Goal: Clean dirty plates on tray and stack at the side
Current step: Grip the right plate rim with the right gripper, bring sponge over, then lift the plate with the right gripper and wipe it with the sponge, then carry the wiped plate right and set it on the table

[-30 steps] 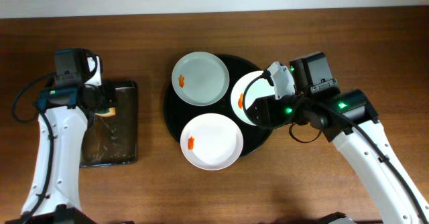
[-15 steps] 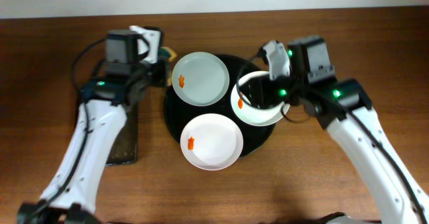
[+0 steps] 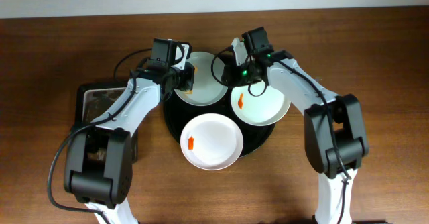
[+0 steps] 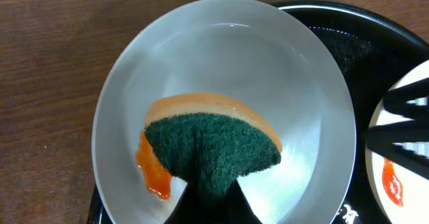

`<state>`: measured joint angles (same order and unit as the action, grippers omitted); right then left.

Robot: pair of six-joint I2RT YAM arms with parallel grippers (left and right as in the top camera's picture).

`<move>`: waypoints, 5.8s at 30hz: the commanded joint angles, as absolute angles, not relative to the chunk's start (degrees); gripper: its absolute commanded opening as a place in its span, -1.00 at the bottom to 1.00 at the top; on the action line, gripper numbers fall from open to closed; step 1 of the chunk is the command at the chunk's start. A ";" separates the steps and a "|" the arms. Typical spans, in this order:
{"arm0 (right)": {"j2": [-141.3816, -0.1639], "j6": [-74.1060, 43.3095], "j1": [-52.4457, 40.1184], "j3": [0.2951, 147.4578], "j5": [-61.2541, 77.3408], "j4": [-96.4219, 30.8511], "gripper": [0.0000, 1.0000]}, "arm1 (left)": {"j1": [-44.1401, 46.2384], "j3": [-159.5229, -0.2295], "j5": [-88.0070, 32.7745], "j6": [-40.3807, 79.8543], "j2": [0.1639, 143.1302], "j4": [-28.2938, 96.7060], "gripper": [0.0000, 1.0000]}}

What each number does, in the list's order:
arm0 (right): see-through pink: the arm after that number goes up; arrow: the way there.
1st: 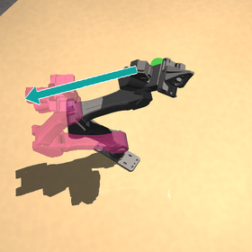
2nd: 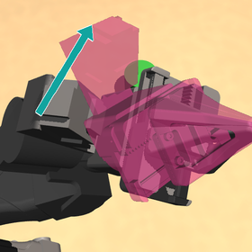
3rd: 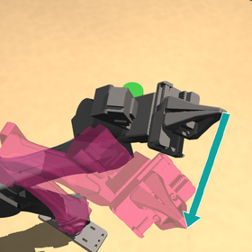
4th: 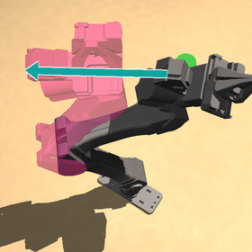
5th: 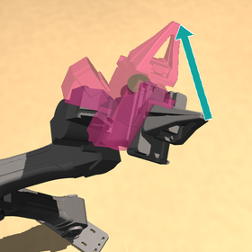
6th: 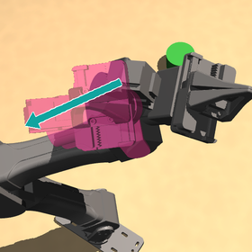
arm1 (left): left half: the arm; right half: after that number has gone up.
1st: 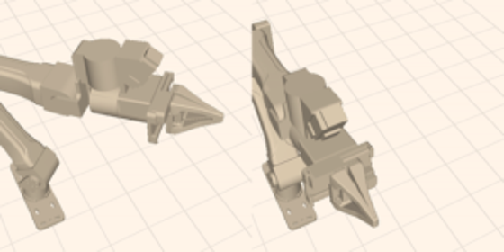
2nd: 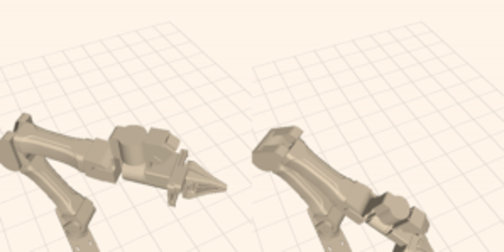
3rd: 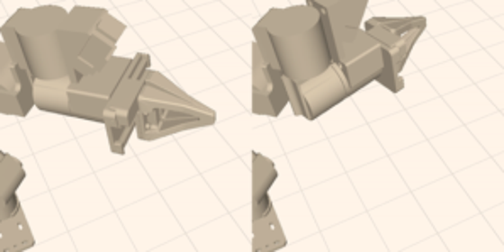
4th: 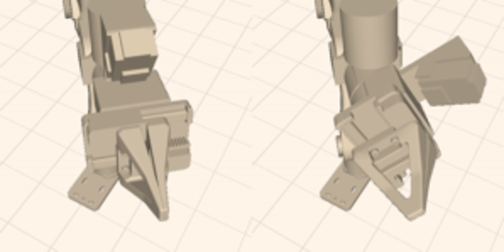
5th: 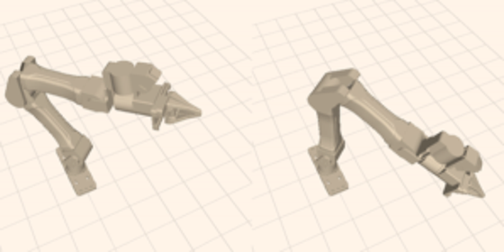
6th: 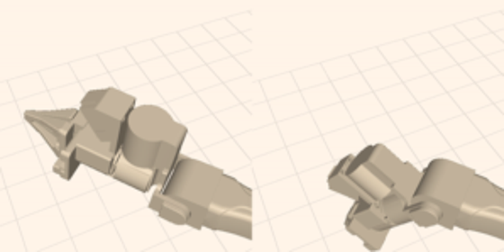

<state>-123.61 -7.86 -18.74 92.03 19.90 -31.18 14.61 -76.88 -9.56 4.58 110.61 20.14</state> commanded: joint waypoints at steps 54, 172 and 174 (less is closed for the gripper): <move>-127.96 -20.03 -21.37 96.07 -5.19 -37.98 -0.92 | 18.20 -86.28 13.76 21.32 125.67 31.33 -1.00; -95.50 -13.72 25.71 80.75 25.45 -44.77 0.06 | 14.09 -97.43 -17.10 0.36 111.66 51.59 -1.00; -84.95 -13.43 21.85 80.75 28.82 -46.11 0.11 | 13.65 -97.43 -14.06 0.43 106.21 54.50 -1.00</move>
